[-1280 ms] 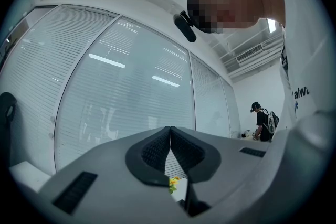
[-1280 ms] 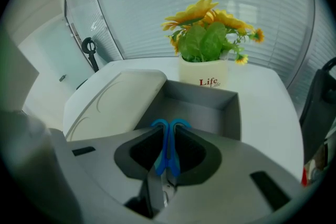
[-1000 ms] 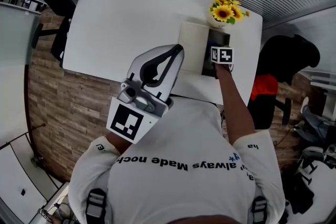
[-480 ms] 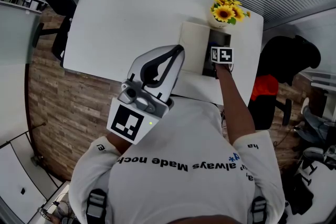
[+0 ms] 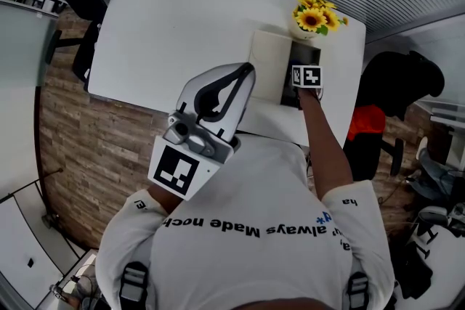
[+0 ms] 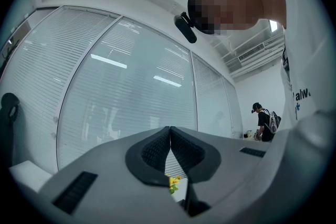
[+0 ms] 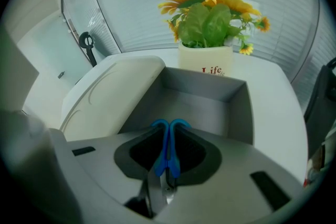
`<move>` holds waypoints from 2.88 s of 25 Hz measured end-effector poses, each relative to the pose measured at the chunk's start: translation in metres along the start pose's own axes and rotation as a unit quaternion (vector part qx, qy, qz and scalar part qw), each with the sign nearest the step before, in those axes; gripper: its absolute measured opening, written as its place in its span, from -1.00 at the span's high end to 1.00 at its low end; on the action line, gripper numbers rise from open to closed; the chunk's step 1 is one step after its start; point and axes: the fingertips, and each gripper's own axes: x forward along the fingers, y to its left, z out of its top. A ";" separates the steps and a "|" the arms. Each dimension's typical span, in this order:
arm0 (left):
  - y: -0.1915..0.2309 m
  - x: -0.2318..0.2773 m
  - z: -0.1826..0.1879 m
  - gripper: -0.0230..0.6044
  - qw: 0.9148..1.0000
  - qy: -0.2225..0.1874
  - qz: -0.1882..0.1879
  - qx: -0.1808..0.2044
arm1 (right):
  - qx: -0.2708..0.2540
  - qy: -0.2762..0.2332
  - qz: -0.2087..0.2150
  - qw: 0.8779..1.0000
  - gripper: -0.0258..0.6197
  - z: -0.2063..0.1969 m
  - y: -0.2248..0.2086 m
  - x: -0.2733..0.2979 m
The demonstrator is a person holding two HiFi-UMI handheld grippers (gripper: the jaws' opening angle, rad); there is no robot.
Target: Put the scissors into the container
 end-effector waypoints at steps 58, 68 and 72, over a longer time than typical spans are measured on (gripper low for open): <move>-0.066 0.028 -0.013 0.86 1.000 0.006 -0.022 -0.008 | -0.098 -0.252 0.053 0.961 0.75 0.058 0.019 -0.192; -0.085 0.035 -0.014 0.87 1.000 0.007 -0.029 -0.008 | -0.123 -0.304 0.056 0.943 0.77 0.064 0.027 -0.260; -0.092 0.038 -0.015 0.87 0.999 0.007 -0.031 -0.011 | -0.136 -0.324 0.056 0.935 0.79 0.068 0.031 -0.288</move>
